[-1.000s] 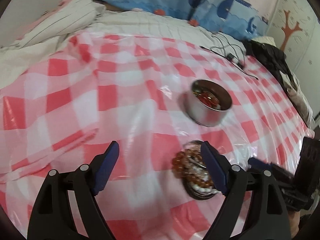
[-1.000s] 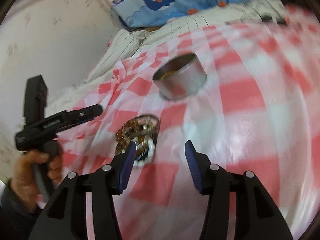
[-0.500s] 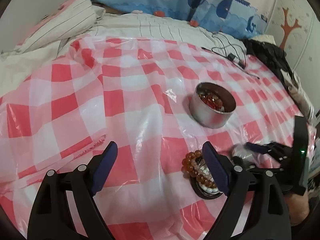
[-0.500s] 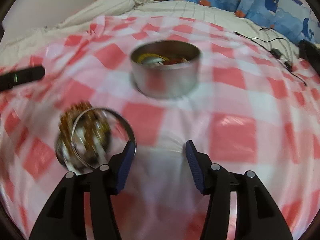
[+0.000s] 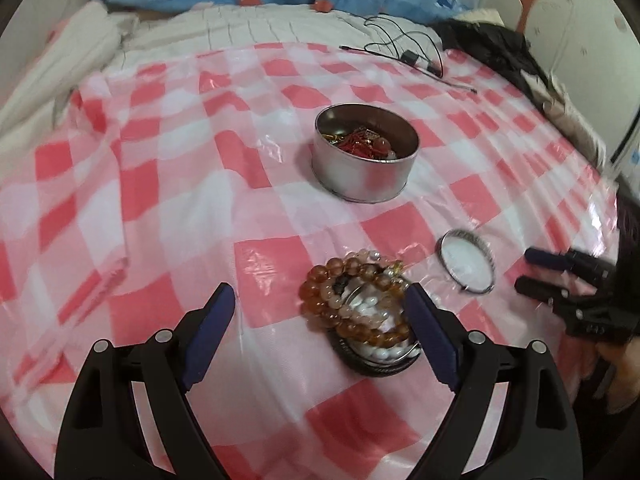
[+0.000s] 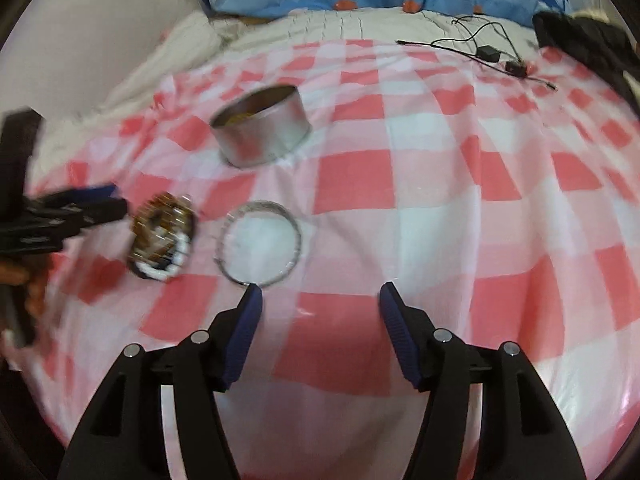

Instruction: Organize jewelry

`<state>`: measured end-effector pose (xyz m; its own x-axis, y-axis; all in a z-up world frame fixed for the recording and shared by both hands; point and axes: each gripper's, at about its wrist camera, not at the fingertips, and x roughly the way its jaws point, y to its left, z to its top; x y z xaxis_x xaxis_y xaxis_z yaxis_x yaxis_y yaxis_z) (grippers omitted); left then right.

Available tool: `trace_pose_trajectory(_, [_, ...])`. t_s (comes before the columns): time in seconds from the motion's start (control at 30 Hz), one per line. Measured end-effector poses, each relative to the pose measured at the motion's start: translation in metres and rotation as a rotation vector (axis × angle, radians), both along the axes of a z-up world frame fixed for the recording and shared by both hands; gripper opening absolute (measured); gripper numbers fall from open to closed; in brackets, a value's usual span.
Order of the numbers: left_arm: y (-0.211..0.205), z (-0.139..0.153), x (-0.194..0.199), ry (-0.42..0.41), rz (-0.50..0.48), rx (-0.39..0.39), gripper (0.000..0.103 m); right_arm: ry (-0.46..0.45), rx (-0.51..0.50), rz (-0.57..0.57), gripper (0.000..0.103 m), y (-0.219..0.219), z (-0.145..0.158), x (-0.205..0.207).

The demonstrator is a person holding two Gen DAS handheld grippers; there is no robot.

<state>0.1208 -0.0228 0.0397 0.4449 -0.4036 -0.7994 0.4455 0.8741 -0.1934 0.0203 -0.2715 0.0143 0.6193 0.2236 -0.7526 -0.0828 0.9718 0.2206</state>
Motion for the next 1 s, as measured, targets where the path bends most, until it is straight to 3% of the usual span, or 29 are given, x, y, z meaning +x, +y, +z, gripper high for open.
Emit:
trace_pose_trajectory(0.13, [0.018, -0.006, 0.013, 0.104, 0.089, -0.166, 0.083, -0.020, -0.024, 0.058, 0.060, 0.020, 0.004, 0.017])
trace_pose_trajectory(0.23, [0.027, -0.011, 0.017, 0.152, 0.125, -0.249, 0.083, 0.001, -0.054, 0.074, 0.060, 0.028, -0.002, 0.032])
trace_pose_trajectory(0.37, [0.023, -0.015, 0.018, 0.155, 0.124, -0.233, 0.083, 0.030, -0.097, 0.058, 0.038, 0.032, -0.013, 0.048])
trace_pose_trajectory(0.43, [0.019, -0.015, 0.018, 0.154, 0.118, -0.226, 0.082, 0.031, -0.111, 0.057, 0.035, 0.032, -0.015, 0.049])
trace_pose_trajectory(0.6, [0.022, -0.006, 0.018, 0.169, 0.093, -0.318, 0.078, 0.035, -0.109, 0.056, 0.035, 0.031, -0.019, 0.049])
trace_pose_trajectory(0.77, [0.016, -0.019, 0.017, 0.247, 0.083, -0.272, 0.074, 0.035, -0.106, 0.054, 0.035, 0.031, -0.020, 0.048])
trace_pose_trajectory(0.9, [0.017, -0.023, 0.016, 0.302, 0.062, -0.358, 0.069, 0.037, -0.100, 0.053, 0.035, 0.031, -0.021, 0.048])
trace_pose_trajectory(1.0, [0.015, -0.029, 0.015, 0.315, 0.071, -0.353, 0.060, 0.037, -0.096, 0.054, 0.036, 0.031, -0.021, 0.048])
